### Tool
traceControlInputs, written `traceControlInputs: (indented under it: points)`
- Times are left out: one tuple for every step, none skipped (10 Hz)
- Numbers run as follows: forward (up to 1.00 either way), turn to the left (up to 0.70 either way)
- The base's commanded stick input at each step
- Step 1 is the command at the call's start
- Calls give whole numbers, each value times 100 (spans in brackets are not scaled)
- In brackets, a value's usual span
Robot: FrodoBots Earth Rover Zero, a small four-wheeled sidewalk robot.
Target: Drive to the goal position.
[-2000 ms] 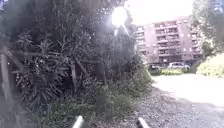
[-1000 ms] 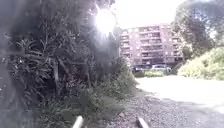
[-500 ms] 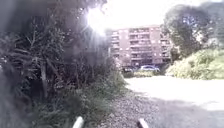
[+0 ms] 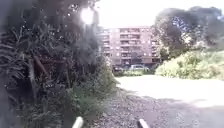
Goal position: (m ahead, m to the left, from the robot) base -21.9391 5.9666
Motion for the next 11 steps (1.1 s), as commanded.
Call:
traceControlInputs:
  points:
    - [0,-70]
    - [0,-70]
    - [0,-70]
    - [0,-70]
    - [0,-70]
    - [0,-70]
    - [0,-70]
    - [0,-70]
    - [0,-70]
    - [0,-70]
    - [0,-70]
